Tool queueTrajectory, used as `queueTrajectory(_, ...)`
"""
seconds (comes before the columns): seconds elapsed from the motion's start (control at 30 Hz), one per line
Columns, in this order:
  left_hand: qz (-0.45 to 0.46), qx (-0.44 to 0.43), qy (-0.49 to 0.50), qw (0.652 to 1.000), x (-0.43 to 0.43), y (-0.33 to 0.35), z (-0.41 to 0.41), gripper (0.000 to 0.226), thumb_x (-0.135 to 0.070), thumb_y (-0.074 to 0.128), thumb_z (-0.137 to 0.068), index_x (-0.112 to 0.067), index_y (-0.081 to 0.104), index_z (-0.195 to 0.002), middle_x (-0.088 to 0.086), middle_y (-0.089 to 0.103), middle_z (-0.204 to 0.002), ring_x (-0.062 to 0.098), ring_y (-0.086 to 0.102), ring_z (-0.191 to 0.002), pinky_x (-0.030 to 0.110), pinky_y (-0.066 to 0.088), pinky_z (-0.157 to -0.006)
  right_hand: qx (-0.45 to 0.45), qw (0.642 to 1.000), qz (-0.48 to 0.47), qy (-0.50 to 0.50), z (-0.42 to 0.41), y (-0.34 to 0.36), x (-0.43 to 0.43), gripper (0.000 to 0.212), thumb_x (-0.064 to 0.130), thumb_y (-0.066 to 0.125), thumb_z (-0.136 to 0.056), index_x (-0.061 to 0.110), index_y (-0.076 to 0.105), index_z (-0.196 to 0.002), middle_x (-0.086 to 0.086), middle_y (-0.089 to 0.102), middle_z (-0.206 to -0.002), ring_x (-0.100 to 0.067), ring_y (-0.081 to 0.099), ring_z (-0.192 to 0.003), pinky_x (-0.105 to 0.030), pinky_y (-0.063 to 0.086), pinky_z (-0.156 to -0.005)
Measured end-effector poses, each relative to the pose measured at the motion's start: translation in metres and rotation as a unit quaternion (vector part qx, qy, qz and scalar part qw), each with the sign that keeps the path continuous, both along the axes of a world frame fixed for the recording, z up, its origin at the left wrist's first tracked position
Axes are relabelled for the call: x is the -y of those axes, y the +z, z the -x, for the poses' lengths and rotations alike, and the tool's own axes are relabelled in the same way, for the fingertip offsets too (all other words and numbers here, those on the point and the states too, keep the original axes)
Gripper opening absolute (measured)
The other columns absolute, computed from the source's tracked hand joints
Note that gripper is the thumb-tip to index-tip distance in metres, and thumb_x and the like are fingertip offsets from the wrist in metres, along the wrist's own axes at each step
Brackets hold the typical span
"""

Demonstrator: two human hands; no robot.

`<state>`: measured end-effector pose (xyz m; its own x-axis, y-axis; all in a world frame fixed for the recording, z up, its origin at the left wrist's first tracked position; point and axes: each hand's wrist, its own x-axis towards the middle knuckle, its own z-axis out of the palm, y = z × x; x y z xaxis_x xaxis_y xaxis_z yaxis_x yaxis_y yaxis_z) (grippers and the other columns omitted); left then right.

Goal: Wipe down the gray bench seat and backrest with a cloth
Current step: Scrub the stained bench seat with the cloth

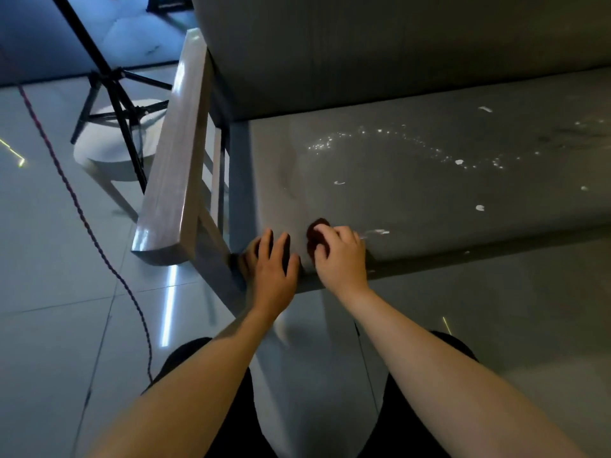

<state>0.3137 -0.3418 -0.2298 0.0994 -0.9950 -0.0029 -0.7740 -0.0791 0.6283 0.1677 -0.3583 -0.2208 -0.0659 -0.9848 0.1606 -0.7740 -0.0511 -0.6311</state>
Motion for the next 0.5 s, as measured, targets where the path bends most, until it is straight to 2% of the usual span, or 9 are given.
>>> queueTrajectory(0.1,0.026,0.031,-0.014,0.999,-0.002,-0.006,-0.004,0.052,-0.040,0.047,-0.105,-0.027,0.037,-0.154,0.000,0.017,-0.168,0.020,0.003,-0.154,0.031,-0.001,-0.116,-0.048,0.997,0.021,0.054,-0.007,-0.001,-0.008,0.038,0.021,0.053,-0.098,0.023,0.059,-0.136,-0.007,0.056,-0.128,-0.026,0.049,-0.118,-0.039,0.034,-0.102)
queueTrajectory(0.17,0.047,0.047,-0.036,0.997,-0.005,-0.011,-0.008,0.053,-0.044,0.047,-0.104,-0.029,0.038,-0.154,0.000,0.018,-0.168,0.019,0.004,-0.154,0.029,-0.004,-0.114,-0.102,0.993,0.035,0.050,0.009,0.001,-0.006,0.042,0.022,0.051,-0.097,0.024,0.057,-0.138,-0.010,0.053,-0.132,-0.029,0.047,-0.122,-0.042,0.032,-0.104)
queueTrajectory(0.37,0.062,0.067,-0.080,0.993,-0.006,-0.023,-0.021,0.055,-0.050,0.050,-0.101,-0.034,0.036,-0.152,-0.003,0.019,-0.166,0.019,0.003,-0.153,0.048,0.005,-0.121,-0.109,0.977,-0.004,-0.182,0.076,-0.003,0.006,0.043,0.015,0.055,-0.097,0.026,0.055,-0.139,-0.011,0.049,-0.137,-0.034,0.043,-0.125,-0.047,0.029,-0.107)
queueTrajectory(0.5,0.071,0.055,-0.090,0.992,-0.009,-0.022,-0.021,0.057,-0.046,0.056,-0.099,-0.031,0.039,-0.152,-0.003,0.021,-0.166,0.019,0.006,-0.152,0.048,0.010,-0.121,-0.069,0.980,0.003,-0.186,0.046,-0.001,0.003,0.037,0.018,0.053,-0.098,0.027,0.058,-0.134,-0.010,0.055,-0.128,-0.031,0.049,-0.120,-0.044,0.030,-0.103)
